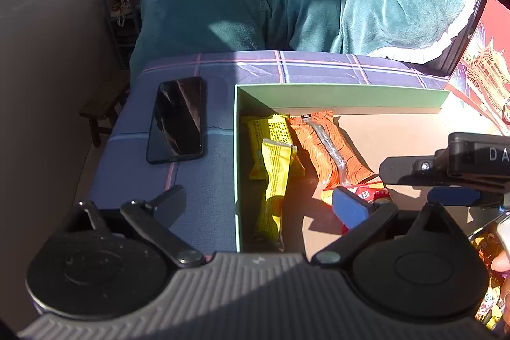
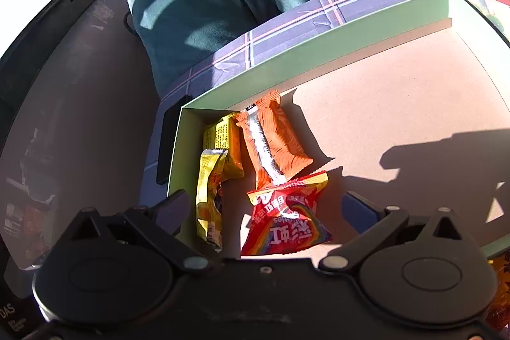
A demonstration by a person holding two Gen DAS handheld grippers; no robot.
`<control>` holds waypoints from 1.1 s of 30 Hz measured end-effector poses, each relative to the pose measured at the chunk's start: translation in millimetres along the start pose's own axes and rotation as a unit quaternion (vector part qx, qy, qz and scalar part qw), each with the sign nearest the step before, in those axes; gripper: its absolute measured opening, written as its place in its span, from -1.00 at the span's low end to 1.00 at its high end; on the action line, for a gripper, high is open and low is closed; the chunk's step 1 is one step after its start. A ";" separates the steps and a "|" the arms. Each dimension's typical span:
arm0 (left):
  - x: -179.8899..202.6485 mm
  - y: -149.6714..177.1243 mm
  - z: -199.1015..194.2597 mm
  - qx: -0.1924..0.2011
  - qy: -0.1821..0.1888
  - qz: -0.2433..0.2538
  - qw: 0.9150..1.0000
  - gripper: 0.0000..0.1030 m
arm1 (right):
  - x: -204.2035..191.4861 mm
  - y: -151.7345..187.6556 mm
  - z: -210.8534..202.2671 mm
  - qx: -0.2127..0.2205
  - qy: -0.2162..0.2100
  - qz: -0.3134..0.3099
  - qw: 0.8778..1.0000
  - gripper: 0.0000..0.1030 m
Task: Organize snacks
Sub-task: 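Drop the yellow stick and red Skittles bag into the green box with both tools, then grasp the pink Vitamin candy with the left tool while the right tool grasps the blue packet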
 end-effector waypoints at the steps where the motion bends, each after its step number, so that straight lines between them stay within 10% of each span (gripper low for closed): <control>1: -1.7 1.8 -3.4 0.001 0.000 -0.002 1.000 0.97 | -0.5 1.6 -2.5 0.000 0.002 -0.001 1.000 1.00; 23: -49.5 101.6 -33.6 -0.057 -0.021 -0.010 0.998 0.99 | -31.3 74.5 -45.8 -0.008 0.029 -0.107 0.994 0.99; 33: -38.3 122.5 -8.9 -0.097 0.001 0.016 0.995 0.99 | -36.3 89.1 -28.2 -0.027 0.050 -0.178 0.982 0.32</control>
Point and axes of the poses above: each gripper's, at about its wrist camera, not at the fingertips, and z roughly the way its jaws point, x to its right, y to its underside, the point moved 7 cm from there along z, roughly the way its jaws point, and after that the axes turned 15 degrees about -z, right-handed, at the moved point
